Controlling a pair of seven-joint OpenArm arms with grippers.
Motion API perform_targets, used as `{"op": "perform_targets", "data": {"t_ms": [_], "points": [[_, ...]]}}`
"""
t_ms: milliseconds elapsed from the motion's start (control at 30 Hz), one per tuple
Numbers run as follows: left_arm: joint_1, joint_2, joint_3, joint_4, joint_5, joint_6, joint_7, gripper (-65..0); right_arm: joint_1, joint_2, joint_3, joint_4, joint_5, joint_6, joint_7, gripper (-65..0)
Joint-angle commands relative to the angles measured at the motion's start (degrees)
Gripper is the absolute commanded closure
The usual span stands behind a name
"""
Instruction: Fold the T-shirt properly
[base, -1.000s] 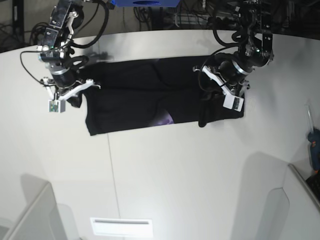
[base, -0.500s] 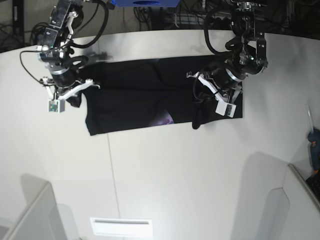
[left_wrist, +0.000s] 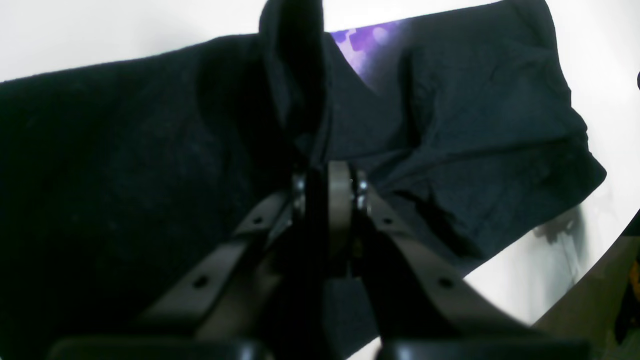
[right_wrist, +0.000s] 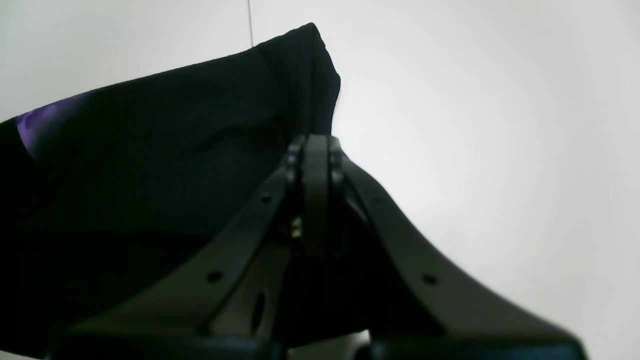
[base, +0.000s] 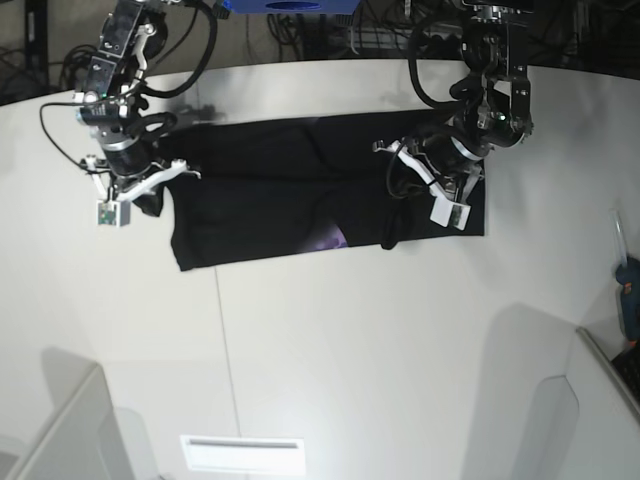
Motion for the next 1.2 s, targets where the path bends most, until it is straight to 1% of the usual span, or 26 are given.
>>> {"op": "perform_targets", "data": {"t_ms": [0,300,367,433,533,567,633,733,800,933,967,1000,1033,1100,1133,1167], "points": [[-0.5,-0.1,0.0,0.9,-0.9,-0.2,-0.9,0.0,0.4,0.2,0.1,1.1,0.6,0.0,1.2,0.0],[-1.2,-0.1,0.1,0.9,-1.2,-0.2,-0.9,0.0,0.4,0.2,0.0,1.1,0.6,0.0,1.2,0.0],[-1.3,-0.1,0.1,0.9,-1.2,-0.2,-0.9,-8.6,0.4,0.2,0.0,1.1,0.6,0.0,1.2,0.0],[-1.5,-0.4,1.7,0.9,-1.1,-0.2,-0.9,-18.6,0.4,0.2,-0.1,1.1,0.6,0.0,1.2,0.0],[-2.3,-0.5,5.0,0.8,-0.9,-0.2,-0.9,-28.8,0.4,0.2,-0.1,1.1,0.6,0.0,1.2,0.0],[-2.5,-0.5,5.7,0.6,-0.9,-0.2,-0.9,-31.6,0.4,0.2,-0.2,1.1,0.6,0.0,1.2,0.0],[-2.9,-0.3,6.5,-0.4,-1.1,-0.2,-0.9,-35.2,0.4,0.2,-0.2,1.1,0.6,0.0,1.2,0.0],[-4.9,-0.2,8.3,-2.1,-1.2,-0.2,-0.9,-37.0,0.4,0.2,0.0,1.1,0.6,0.0,1.2,0.0],[-5.0,-0.2,8.8,-1.8,-1.2,-0.2,-0.9,-36.9,0.4,0.2,0.1,1.1,0.6,0.0,1.2,0.0],[-4.0,-0.6,7.3,3.1,-1.3,-0.2,-0.9,-36.0,1.1,0.2,0.1,1.1,0.7,0.0,0.7,0.0],[-2.9,-0.6,5.8,4.0,-1.3,-0.2,-0.9,-33.9,1.5,0.2,0.1,1.1,0.7,0.0,-0.7,0.0],[-2.1,-0.6,3.7,4.8,-1.3,-0.2,-0.9,-29.1,2.2,0.2,0.1,1.1,1.2,0.0,-2.6,0.0],[-1.2,-0.6,1.0,5.6,-1.3,-0.2,-0.9,-21.6,2.9,0.2,0.2,1.1,2.9,0.0,-4.8,0.0],[0.2,-0.6,-4.4,6.2,-1.3,-0.2,-0.9,-0.2,4.1,0.6,2.0,1.1,9.3,0.0,-9.7,0.0],[1.1,-0.7,-7.0,6.2,-1.1,-0.2,-0.9,0.0,4.7,0.9,3.1,1.0,13.4,0.0,-12.1,-4.7],[1.9,-1.1,-9.6,6.2,-0.9,-0.2,-0.9,0.0,5.5,1.8,4.1,0.8,17.2,0.0,-14.6,-13.2]]}}
